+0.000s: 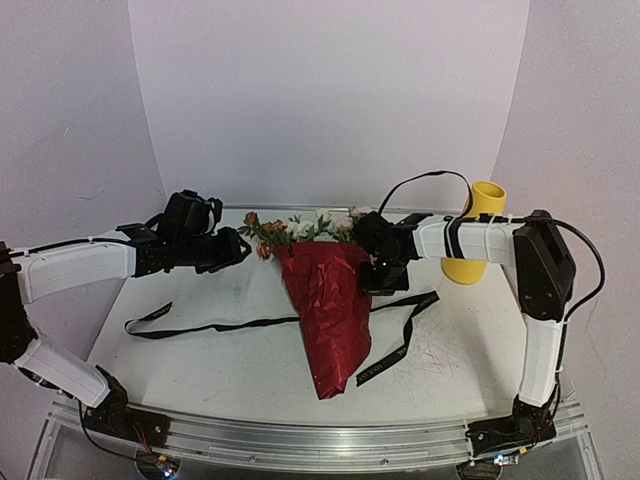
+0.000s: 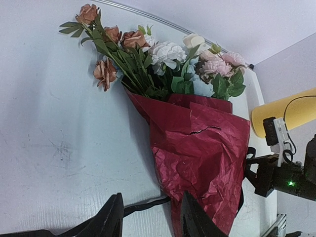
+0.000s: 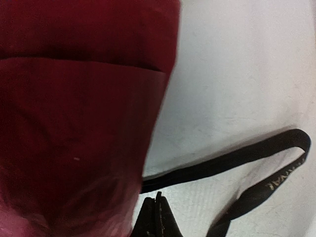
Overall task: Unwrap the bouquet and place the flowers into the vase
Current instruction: Unfold the wrapping paper at the center of the board.
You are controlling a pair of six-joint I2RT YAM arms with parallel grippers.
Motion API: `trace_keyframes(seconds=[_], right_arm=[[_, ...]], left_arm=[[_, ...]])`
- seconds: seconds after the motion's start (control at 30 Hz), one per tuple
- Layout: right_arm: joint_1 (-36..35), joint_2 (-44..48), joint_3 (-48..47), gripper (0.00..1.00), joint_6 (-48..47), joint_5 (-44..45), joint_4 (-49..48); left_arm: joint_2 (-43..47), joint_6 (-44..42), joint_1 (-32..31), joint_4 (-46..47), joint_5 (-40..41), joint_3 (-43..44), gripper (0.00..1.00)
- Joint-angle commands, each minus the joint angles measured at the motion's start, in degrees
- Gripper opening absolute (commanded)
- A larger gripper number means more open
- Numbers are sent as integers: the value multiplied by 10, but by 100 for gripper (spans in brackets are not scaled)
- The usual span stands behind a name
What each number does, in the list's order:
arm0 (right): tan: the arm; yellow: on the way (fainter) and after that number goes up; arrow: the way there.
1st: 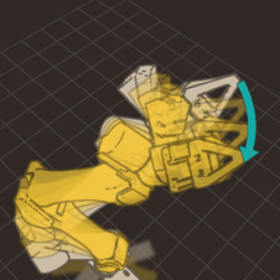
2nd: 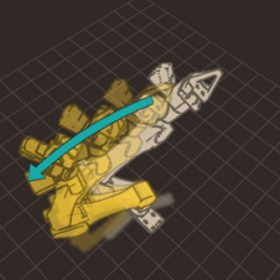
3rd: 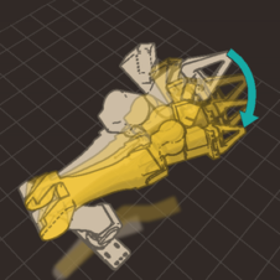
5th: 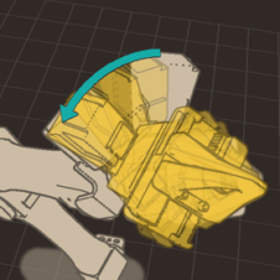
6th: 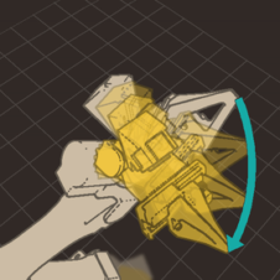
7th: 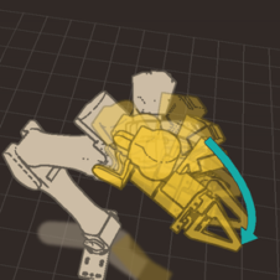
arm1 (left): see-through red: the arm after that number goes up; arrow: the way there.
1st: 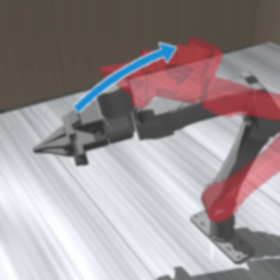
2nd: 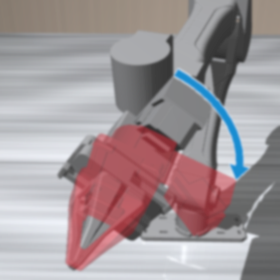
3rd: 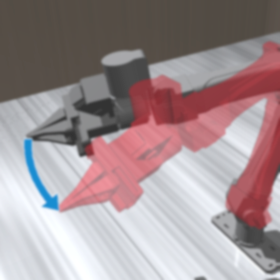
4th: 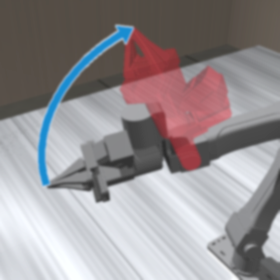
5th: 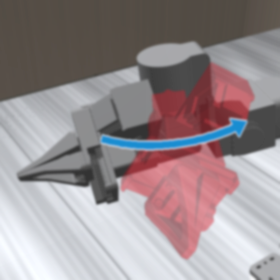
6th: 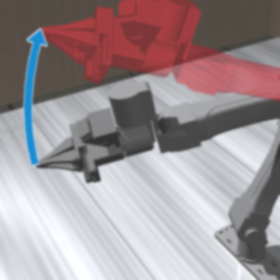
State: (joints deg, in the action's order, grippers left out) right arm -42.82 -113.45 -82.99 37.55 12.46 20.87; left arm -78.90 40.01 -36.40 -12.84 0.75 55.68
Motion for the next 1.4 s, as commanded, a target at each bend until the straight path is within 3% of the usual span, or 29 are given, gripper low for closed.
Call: trace_keyframes(seconds=[0.0,0.37,0.67,0.9,1.23,1.37], right_arm=[[-23,-10,-53,0,-58,-100,-25],[-82,-69,-111,6,-94,-373,-194],[-150,-122,-193,16,-139,-517,-227],[-156,-53,-121,34,-167,-464,-236],[-156,31,-20,48,-150,-280,-233],[-156,46,-11,49,-145,-202,-200]], left_arm=[[31,-15,0,-11,34,-5,41],[59,-40,0,-58,70,14,40],[90,-33,0,-90,86,4,41],[55,-20,0,-97,65,25,43],[-41,-7,0,-112,-20,37,43],[-57,1,0,-112,-57,13,42]])
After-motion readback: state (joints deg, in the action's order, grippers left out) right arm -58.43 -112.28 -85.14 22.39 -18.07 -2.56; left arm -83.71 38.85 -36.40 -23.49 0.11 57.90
